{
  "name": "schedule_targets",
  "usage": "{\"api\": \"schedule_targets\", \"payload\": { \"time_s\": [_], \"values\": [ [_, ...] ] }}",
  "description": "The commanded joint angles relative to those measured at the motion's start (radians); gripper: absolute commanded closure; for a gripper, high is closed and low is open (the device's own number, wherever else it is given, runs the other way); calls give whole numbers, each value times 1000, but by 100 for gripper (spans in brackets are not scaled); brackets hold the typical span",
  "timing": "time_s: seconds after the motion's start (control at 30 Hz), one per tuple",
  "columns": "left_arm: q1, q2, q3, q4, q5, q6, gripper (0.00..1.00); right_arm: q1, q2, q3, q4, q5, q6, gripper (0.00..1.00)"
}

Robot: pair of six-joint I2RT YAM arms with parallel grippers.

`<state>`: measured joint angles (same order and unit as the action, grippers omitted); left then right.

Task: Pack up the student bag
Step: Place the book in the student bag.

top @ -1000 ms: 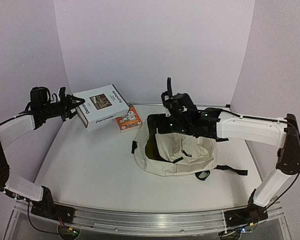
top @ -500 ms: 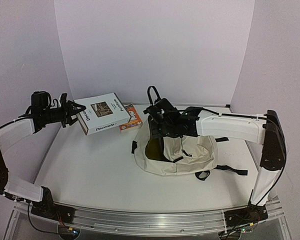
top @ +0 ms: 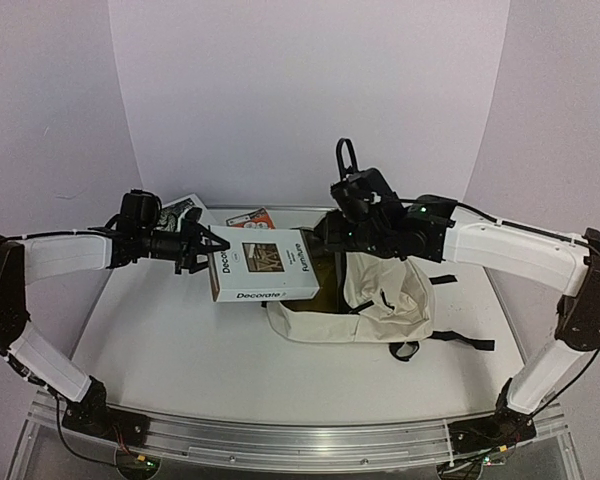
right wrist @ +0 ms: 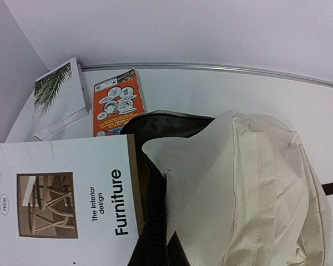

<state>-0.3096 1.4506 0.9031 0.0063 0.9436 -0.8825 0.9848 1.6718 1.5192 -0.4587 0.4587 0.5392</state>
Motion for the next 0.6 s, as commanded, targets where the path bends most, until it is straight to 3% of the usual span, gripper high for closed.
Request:
{"api": "schedule_targets", "payload": {
  "time_s": [0.0, 0.13, 0.57],
  "values": [
    [-26, 76, 37, 191, 29, -85, 82, 9, -77, -29, 145, -16, 16, 100],
    [-74, 171, 74, 319, 41, -143, 83, 9, -89, -52, 166, -39, 10, 100],
    [-226, 514, 351, 361, 83, -158, 83, 9, -120, -72, 206, -77, 14, 100]
  ]
}}
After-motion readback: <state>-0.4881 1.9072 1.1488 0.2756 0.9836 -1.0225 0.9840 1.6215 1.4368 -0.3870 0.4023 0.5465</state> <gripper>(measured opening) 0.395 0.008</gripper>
